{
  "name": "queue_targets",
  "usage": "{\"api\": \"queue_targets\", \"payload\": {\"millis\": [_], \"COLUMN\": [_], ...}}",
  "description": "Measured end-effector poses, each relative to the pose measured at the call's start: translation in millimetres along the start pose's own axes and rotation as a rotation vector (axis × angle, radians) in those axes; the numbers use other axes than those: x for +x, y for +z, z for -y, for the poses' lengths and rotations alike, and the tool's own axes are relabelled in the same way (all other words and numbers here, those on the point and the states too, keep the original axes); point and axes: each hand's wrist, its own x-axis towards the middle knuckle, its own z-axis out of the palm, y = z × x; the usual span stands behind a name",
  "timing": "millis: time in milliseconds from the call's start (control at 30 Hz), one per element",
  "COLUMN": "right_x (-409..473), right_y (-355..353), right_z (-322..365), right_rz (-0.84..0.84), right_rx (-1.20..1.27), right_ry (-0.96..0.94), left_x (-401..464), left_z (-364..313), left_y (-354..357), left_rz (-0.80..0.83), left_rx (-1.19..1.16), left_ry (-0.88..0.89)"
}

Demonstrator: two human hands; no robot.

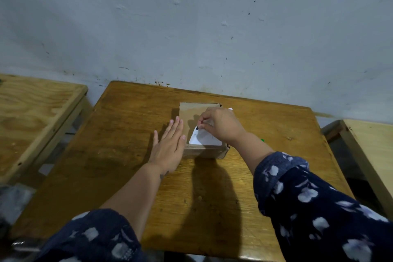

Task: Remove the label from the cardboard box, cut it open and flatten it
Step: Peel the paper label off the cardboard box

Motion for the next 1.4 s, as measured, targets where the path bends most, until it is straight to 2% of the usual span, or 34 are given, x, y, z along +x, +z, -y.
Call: {"api": "queue_targets", "payload": {"millis": [333,467,567,700,767,867,1067,1400], "right_x": [10,16,22,26,27,30,32,20], "right_y": [13,11,14,20,24,27,25,16], "right_z": [9,11,15,18,22,24,19,13], "right_rz": [-0.040,0.017,0.022,0.008,0.021,0.048,0.133,0.170], "right_rx": [-0.214,-0.192,-0.164,-0.180,-0.153,-0.082,-0.042,0.011], "right_ry": [0.020,0.061,0.050,-0.083,-0.136,-0.113,-0.120,-0.124], "left_x": [-5,4,7,6,8,8,8,6], "left_z": [2,9,10,9,12,15,12,5], "left_y": [9,-3,-5,3,5,7,12,7], "left_rz": [-0.045,-0.035,-0.096,-0.173,-0.175,-0.171,-0.238,-0.177], "left_rx": [-0.037,-0.089,-0.185,-0.296,-0.269,-0.243,-0.322,-0.268], "left_ry": [0.056,0.054,0.016,-0.007,-0.006,-0.004,-0.010,-0.059]}}
